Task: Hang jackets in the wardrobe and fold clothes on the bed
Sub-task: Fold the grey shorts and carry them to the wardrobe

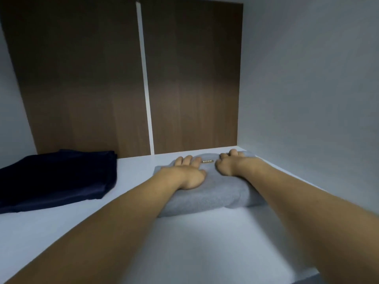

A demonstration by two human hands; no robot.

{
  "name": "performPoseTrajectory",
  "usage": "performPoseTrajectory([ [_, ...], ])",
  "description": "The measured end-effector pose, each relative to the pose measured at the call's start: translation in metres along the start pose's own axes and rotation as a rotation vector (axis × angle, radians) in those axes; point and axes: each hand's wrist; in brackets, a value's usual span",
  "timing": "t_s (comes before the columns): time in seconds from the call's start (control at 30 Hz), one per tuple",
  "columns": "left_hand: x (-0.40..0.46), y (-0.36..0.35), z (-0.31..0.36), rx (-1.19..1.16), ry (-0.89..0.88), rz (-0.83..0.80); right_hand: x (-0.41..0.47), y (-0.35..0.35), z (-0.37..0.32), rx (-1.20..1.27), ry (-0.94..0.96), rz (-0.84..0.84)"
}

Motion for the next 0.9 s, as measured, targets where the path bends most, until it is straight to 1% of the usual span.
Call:
performPoseTrajectory([
  [0.23, 0.061, 0.011, 0.017, -0.041, 0.056, 0.048, 0.071, 0.013, 0.019, 0.057, 0.066, 0.035],
  [0.33, 0.088, 0.017, 0.023, -0.056, 0.058, 0.042, 0.1, 0.02, 0.034, 0.077, 0.104, 0.04],
  [0.57, 0.143, 0.031, 0.015, -0.07, 0.097, 0.045, 0.158, 0.035, 0.035, 0.091, 0.15, 0.045],
  [0.77, 0.167, 0.038, 0.005, -0.137, 0.102, 0.039, 0.18, 0.038, 0.033, 0.113, 0.137, 0.03],
  [0.9, 0.167, 0.039, 0.004, -0.105, 0.114, 0.039, 0.183, 0.037, 0.035, 0.144, 0.168, 0.017],
])
Point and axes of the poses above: each hand's wrist, its own x-axis towards the middle knuckle, its own y-axis out of the back of the hand, z = x × y, and after that the axes turned 12 degrees about -z, right-handed
